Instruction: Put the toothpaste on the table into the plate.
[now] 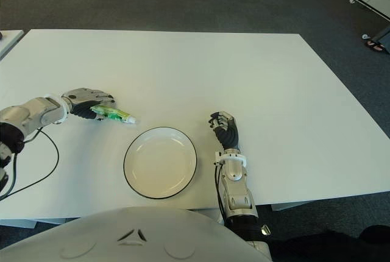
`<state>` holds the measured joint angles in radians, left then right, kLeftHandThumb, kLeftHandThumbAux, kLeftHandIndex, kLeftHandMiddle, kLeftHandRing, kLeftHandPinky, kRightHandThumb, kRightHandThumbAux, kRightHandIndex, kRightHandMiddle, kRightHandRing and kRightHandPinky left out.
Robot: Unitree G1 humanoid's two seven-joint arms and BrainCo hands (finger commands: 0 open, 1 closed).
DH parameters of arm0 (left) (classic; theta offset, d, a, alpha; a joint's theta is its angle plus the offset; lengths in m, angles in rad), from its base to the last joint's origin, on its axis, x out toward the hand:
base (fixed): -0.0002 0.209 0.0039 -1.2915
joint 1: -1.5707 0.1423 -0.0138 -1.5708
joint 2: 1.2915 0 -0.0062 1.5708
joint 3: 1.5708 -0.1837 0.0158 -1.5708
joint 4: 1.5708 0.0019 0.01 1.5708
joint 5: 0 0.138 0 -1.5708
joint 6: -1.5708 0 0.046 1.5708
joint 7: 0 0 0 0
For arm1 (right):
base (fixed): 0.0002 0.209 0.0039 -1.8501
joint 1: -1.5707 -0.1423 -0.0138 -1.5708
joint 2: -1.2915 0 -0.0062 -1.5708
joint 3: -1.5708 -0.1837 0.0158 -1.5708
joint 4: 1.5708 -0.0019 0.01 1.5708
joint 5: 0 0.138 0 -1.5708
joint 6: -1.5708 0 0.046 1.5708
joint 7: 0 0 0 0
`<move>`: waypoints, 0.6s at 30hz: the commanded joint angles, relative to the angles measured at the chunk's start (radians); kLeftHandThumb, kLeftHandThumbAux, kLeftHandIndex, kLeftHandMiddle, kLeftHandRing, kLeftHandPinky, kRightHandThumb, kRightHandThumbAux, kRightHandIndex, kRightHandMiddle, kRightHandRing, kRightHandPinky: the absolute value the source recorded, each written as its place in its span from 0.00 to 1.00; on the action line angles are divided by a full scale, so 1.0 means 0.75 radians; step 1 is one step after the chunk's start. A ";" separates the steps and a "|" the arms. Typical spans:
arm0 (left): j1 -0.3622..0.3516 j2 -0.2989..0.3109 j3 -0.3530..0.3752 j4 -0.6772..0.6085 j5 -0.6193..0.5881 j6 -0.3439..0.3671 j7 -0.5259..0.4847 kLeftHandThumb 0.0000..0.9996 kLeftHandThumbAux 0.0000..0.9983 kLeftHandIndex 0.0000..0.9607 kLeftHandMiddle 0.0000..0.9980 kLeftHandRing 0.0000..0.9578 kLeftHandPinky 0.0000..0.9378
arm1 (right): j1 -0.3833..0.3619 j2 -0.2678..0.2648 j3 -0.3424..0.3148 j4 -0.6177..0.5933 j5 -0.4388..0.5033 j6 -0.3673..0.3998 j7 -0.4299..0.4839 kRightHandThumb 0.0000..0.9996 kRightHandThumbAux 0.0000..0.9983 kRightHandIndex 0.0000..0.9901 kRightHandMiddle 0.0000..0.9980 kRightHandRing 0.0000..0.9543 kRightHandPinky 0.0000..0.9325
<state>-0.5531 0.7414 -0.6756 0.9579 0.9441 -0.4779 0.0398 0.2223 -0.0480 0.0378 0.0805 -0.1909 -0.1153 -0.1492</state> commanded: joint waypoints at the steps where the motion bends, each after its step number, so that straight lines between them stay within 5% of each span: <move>1: 0.052 -0.144 -0.181 0.202 0.177 0.102 0.075 0.46 0.30 0.08 0.12 0.11 0.16 | 0.008 0.001 -0.006 0.001 -0.009 0.028 -0.008 0.71 0.73 0.43 0.54 0.56 0.57; 18: 0.095 -0.173 -0.318 0.180 0.194 0.174 0.287 0.45 0.36 0.02 0.07 0.08 0.15 | 0.008 0.002 -0.014 -0.001 0.006 0.029 0.000 0.71 0.73 0.43 0.54 0.56 0.57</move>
<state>-0.6029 0.6525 -0.8391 1.0598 1.0328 -0.3279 0.2988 0.2316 -0.0501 0.0284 0.0766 -0.1896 -0.1138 -0.1522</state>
